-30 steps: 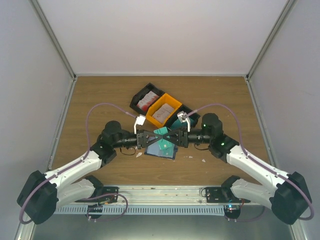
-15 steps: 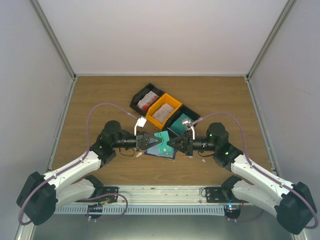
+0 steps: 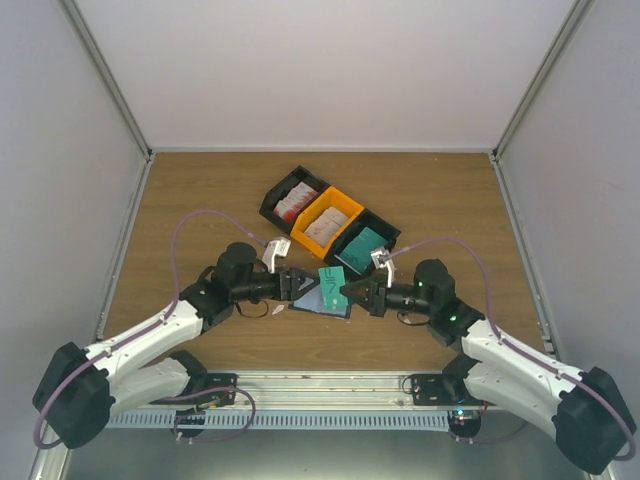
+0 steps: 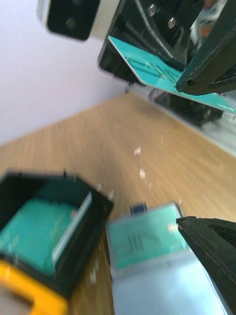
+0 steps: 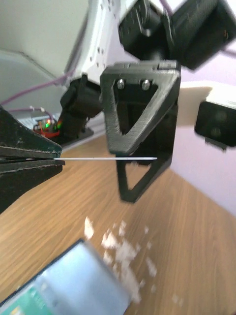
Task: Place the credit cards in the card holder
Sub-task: Pick up the credit card from the storage box, then insert the credit card into the card holder.
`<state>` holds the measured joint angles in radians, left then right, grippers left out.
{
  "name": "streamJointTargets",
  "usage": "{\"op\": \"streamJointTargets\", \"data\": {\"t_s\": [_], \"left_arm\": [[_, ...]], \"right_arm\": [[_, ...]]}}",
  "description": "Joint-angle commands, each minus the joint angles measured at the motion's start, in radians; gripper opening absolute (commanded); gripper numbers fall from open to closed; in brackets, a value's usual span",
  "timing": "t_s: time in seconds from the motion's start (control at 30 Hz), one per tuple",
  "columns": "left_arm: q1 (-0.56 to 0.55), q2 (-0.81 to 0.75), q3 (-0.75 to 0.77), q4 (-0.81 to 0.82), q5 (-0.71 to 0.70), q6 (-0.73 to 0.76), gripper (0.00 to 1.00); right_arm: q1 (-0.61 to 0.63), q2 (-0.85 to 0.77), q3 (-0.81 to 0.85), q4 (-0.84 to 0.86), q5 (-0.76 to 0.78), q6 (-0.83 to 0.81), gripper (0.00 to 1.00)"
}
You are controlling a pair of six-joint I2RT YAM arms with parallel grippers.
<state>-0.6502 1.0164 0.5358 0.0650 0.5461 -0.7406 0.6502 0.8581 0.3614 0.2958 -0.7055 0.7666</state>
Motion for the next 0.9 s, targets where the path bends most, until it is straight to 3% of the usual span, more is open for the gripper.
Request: {"op": "streamJointTargets", "data": {"t_s": [0.0,0.23,0.5,0.67,0.87], "left_arm": [[-0.003,0.024,-0.023,-0.138,-0.265,0.022,0.68],[0.0,0.162,-0.019,-0.151,-0.361,0.059,0.62],[0.012,0.279,0.022,-0.171,-0.521,0.068,0.58],[0.03,0.346,0.028,-0.131,-0.474,0.095,0.56],[0.041,0.394,0.021,-0.088,-0.436,0.099,0.45]], "right_arm": [[0.008,0.021,-0.061,-0.03,0.183,0.074,0.0],[0.009,0.112,-0.108,0.02,0.304,0.178,0.01],[0.01,0.306,-0.108,0.176,0.313,0.312,0.01],[0.014,0.417,-0.085,0.269,0.306,0.371,0.01],[0.043,0.509,-0.061,0.331,0.321,0.419,0.0]]}}
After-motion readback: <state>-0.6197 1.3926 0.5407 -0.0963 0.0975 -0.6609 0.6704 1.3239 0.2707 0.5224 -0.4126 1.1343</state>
